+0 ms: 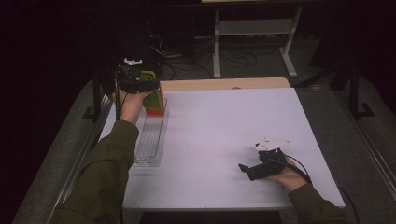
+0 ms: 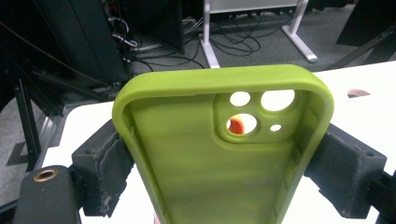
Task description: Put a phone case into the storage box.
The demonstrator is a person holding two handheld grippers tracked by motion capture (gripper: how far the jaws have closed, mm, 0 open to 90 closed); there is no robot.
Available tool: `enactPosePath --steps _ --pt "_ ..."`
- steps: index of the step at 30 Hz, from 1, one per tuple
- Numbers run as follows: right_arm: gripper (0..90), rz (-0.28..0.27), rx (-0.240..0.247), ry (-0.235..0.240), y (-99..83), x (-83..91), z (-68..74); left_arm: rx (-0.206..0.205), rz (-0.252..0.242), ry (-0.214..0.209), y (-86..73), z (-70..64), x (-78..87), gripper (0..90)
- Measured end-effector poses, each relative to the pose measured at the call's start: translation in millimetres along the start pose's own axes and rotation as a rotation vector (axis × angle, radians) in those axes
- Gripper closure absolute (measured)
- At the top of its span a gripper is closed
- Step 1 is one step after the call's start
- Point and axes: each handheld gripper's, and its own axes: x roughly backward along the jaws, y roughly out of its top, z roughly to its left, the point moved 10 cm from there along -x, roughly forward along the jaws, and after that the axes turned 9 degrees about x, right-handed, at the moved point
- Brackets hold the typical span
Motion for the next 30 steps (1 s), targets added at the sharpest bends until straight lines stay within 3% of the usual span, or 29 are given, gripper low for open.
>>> enactPosePath --steps 3,20,30 --pt "0.0 -0.001 0.001 -0.002 0.1 0.4 -0.4 -0.021 0.024 0.027 -6.8 1.9 -3.4 15.0" --pt "0.0 0.000 0.009 -0.003 -0.4 1.4 -1.7 0.013 0.080 0.091 -43.6 10.5 -32.1 14.9" --pt "0.0 -0.002 0.004 0.000 -0.2 1.8 -1.6 0.021 0.070 0.123 -48.0 12.6 -42.3 14.6"
